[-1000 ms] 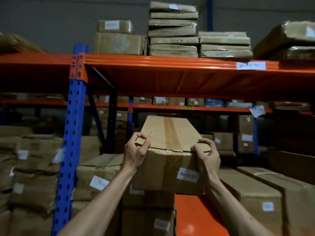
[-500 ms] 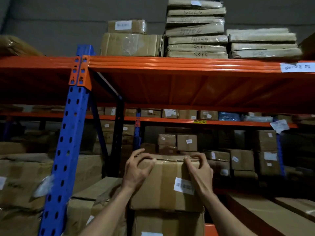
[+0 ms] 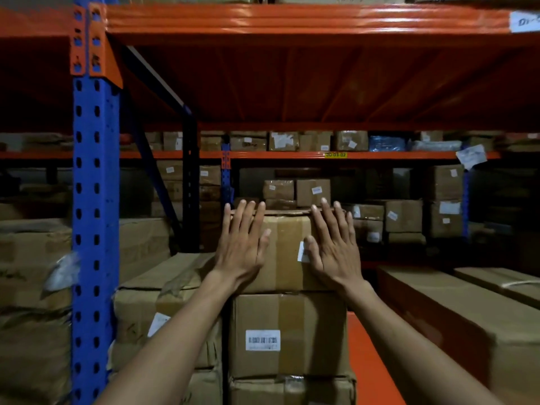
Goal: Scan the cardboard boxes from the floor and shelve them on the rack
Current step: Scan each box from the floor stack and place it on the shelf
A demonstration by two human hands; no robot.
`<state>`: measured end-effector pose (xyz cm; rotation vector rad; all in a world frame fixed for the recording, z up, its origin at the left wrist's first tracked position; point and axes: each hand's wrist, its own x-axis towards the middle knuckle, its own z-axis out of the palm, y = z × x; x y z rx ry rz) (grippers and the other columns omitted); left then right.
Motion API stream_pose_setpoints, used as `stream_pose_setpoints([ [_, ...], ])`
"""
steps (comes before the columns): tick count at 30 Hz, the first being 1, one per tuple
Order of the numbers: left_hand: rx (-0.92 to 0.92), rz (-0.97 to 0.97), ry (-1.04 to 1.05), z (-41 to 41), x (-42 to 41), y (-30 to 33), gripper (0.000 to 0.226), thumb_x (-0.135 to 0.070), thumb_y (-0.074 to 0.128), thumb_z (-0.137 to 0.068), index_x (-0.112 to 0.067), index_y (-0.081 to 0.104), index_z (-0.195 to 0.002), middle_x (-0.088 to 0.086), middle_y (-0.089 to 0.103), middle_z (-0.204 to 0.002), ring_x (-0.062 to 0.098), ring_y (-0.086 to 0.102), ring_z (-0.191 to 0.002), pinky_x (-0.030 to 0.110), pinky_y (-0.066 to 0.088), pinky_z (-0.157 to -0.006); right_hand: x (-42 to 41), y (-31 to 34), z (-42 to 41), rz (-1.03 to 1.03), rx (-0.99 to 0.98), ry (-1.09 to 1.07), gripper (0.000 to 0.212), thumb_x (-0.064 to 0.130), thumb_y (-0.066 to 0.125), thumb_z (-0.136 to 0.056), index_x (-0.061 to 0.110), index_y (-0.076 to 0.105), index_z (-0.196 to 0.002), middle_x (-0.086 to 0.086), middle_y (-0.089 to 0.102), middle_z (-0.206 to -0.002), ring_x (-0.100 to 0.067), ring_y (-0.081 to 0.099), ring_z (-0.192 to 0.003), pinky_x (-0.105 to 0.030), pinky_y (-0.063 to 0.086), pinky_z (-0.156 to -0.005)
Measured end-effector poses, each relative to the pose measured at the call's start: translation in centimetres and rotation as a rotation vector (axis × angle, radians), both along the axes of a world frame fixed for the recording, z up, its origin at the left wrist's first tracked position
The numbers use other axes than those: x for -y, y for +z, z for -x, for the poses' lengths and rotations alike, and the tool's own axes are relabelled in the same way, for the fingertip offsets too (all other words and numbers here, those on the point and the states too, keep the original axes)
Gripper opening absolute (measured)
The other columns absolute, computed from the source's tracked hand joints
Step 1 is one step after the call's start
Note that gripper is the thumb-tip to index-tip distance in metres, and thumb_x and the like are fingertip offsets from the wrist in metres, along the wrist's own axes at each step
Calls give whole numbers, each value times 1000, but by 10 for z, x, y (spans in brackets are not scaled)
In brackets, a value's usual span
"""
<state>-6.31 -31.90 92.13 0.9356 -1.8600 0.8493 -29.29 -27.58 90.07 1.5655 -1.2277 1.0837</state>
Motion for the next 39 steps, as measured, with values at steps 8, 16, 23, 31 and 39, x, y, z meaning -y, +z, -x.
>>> stream_pose_setpoints([
  [8,-41,39,16,8,8,-18,65,-41,21,-103,-9,13,-159,14,8,-167,28,3,-155,56,7,-123,0,-12,5,-39,-34,-49,67,42,32,-107,8,27,-164,-15,15,-174,-34,10,-161,-55,10,-130],
  [16,-106,-96,23,21,-23,-84,74,-44,29,-101,-3,3,-159,21,-6,-166,35,-6,-154,58,3,-123,-47,-70,14,-347,-59,-31,74,48,32,-107,15,7,-168,-8,-7,-175,-28,-10,-161,-50,-2,-130],
  [23,-209,-179,-291,65,-105,-185,53,-27,49,-95,7,54,-136,28,42,-151,44,42,-139,55,35,-114,-133,-158,73,-545,77,88,71,32,62,-102,-2,37,-158,-22,31,-167,-36,21,-159,-51,15,-130],
  [31,-277,-817,-381,184,-233,-371,53,-40,56,-85,4,66,-112,19,66,-110,37,63,-105,41,51,-94,-274,-323,190,-991,414,-18,66,40,62,-101,2,46,-152,-20,48,-153,-34,43,-144,-42,33,-120],
  [39,-87,-1371,-221,289,-351,-541,50,-43,62,-78,-4,68,-108,15,67,-103,35,64,-98,36,50,-85,-413,-478,321,-1401,688,-219,83,68,42,-92,8,47,-149,-17,51,-146,-32,51,-132,-40,43,-108],
])
